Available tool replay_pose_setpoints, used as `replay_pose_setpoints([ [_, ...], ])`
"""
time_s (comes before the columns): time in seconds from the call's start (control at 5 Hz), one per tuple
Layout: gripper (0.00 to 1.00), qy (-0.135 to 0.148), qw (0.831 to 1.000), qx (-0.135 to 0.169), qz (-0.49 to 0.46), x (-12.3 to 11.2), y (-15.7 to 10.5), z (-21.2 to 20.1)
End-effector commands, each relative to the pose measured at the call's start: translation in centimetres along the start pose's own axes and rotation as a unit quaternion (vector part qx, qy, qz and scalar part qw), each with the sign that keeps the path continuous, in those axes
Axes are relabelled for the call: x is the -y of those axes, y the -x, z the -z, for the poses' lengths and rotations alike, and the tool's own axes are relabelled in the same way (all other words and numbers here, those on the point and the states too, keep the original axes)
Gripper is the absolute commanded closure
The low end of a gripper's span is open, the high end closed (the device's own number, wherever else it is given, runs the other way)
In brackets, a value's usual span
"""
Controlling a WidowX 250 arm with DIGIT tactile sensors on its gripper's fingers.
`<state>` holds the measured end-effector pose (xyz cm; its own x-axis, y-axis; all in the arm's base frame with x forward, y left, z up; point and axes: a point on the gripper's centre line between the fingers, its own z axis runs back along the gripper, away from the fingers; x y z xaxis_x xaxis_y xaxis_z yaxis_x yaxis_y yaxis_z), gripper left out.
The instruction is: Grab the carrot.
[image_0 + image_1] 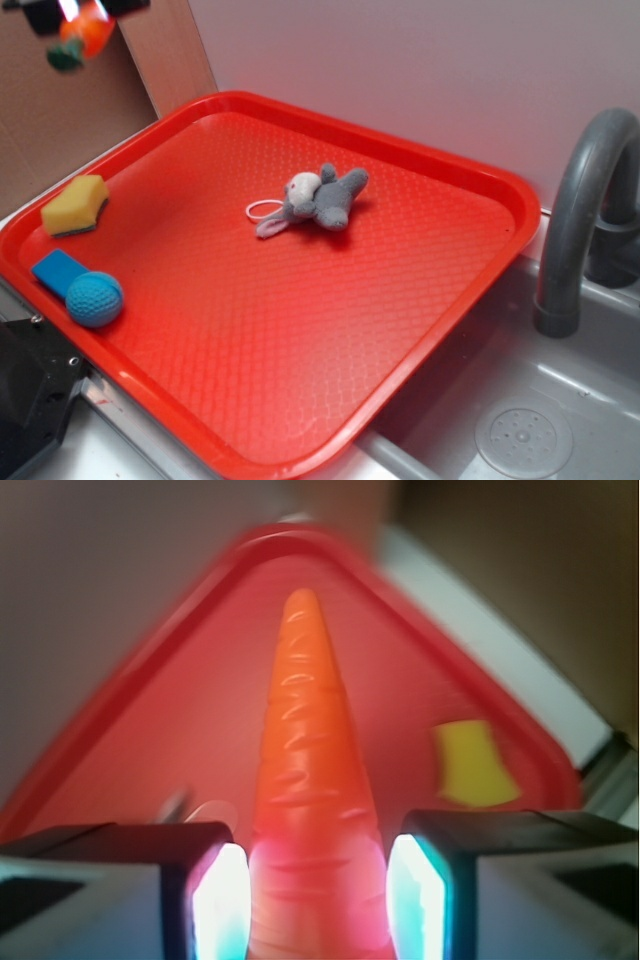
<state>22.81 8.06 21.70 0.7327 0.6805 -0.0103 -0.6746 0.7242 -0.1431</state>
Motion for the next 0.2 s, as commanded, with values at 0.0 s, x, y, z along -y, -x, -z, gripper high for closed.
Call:
replay_pose_setpoints([
  [0.0,1.0,0.016,0.99,0.035,0.135,2.22,3.29,-3.24],
])
